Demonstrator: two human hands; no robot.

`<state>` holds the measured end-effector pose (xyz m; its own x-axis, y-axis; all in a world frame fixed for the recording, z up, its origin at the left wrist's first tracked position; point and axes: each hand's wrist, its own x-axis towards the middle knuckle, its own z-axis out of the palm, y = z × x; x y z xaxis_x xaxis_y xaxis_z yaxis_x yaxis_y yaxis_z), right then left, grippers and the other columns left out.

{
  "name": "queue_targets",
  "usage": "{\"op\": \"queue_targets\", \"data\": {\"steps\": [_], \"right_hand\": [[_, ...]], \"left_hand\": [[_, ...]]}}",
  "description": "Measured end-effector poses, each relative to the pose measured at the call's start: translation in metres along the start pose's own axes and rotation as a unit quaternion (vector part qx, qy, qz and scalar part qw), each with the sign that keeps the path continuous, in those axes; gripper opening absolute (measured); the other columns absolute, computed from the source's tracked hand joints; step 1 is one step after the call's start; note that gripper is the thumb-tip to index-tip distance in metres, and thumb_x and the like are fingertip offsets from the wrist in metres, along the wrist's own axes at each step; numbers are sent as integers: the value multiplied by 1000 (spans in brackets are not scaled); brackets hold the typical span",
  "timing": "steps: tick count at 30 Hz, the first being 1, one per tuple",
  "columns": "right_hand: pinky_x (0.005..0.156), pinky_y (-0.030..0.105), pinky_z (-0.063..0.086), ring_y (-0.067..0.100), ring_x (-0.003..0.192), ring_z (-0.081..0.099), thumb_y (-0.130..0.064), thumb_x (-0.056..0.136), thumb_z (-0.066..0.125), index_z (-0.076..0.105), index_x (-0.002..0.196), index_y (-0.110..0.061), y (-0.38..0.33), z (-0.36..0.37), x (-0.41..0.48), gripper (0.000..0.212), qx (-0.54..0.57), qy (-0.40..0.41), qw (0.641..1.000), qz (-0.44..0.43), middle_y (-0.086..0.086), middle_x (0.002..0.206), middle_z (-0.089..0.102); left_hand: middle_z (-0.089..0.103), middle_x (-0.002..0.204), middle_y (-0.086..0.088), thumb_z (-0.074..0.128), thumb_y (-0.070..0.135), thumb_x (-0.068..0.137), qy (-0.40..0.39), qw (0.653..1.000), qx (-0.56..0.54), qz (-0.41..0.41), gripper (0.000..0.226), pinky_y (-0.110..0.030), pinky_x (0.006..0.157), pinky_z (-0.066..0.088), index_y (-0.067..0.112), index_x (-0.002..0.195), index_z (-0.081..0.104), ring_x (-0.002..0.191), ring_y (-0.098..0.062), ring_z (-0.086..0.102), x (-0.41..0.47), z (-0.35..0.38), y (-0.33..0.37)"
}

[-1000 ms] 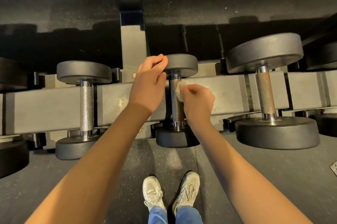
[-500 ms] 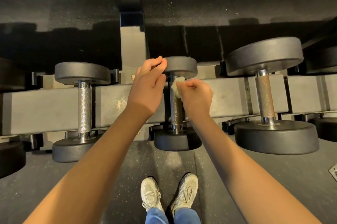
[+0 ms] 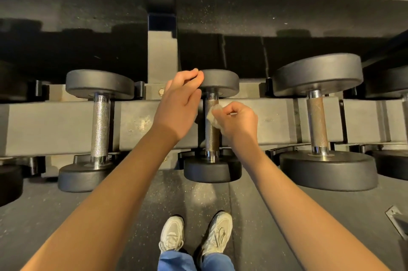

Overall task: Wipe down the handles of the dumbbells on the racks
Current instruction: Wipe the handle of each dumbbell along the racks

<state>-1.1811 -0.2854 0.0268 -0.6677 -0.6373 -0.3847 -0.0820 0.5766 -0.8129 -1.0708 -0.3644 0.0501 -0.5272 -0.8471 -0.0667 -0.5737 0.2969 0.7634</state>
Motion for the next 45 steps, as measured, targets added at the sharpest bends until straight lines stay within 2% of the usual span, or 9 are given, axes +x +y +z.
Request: {"op": "queue_targets", "data": {"steps": [6, 14, 19, 23, 26, 32, 37, 41, 45], "right_hand": [[46, 17, 43, 0, 43, 46, -14, 85, 70, 57, 69, 1, 14, -5, -16, 26, 40, -25, 998, -28, 2, 56, 56], [52, 9, 41, 7, 57, 51, -9, 78, 75, 54, 59, -15, 27, -20, -35, 30, -137, -92, 986, -24, -3, 64, 57], [64, 35, 55, 22, 66, 63, -11, 78, 73, 62, 69, -4, 17, -14, -41, 17, -122, -37, 990, -61, 7, 68, 63], [55, 12, 42, 3, 56, 48, -15, 81, 73, 61, 74, -9, -3, 8, -56, 15, -32, -16, 996, -85, -3, 64, 56], [58, 14, 42, 1, 58, 48, -12, 82, 72, 60, 77, -14, -13, 36, -70, 14, 20, -49, 994, -99, -5, 66, 55], [63, 5, 42, -3, 62, 54, -23, 83, 72, 69, 86, -12, -19, 106, -84, 11, -67, -94, 985, -129, -18, 67, 55], [73, 20, 49, 10, 78, 60, -22, 88, 66, 68, 86, -15, -41, 159, -85, 7, -17, -104, 990, -90, -6, 80, 63], [54, 14, 41, 3, 57, 52, -16, 88, 67, 63, 72, -12, -47, 184, -92, 16, 27, -106, 990, -92, -11, 62, 57], [58, 4, 40, -6, 56, 52, -9, 83, 71, 61, 73, -18, -34, 177, -105, 17, 40, -148, 986, -59, -16, 64, 54]], "left_hand": [[35, 148, 6, 34, 17, 103, 3, 1000, 5, 14, 42, -16, 104, 19, 22, 144, 39, 135, -10, 27, -1, 2, -5], [35, 149, 5, 35, 17, 102, -1, 999, 7, 36, 43, -23, 110, 25, 20, 146, 36, 135, -9, 28, -5, 0, -2], [35, 150, 4, 38, 23, 102, -58, 996, 63, 27, 44, -27, 110, 25, 21, 146, 36, 137, -12, 30, -25, -23, -15], [51, 131, -3, 42, 28, 98, -33, 994, 95, 35, 41, -23, 101, 30, 13, 136, 50, 121, -17, 44, -68, -56, -59], [54, 122, -3, 46, 21, 98, -1, 994, 106, -13, 35, -24, 97, 32, 12, 131, 54, 114, -15, 47, -95, -81, -93], [51, 125, -3, 45, 15, 98, 72, 990, 73, -96, 36, -28, 101, 31, 11, 134, 50, 119, -16, 44, -109, -115, -132], [49, 133, -6, 39, 20, 101, 97, 981, 3, -166, 38, -27, 104, 29, 8, 137, 45, 124, -19, 44, -104, -110, -149], [45, 140, -2, 35, 26, 102, 106, 974, -9, -200, 41, -26, 107, 26, 11, 140, 42, 130, -18, 39, -104, -107, -153], [43, 144, -1, 35, 28, 102, 103, 969, -39, -223, 44, -26, 109, 25, 11, 143, 40, 133, -16, 37, -104, -106, -154]]}}
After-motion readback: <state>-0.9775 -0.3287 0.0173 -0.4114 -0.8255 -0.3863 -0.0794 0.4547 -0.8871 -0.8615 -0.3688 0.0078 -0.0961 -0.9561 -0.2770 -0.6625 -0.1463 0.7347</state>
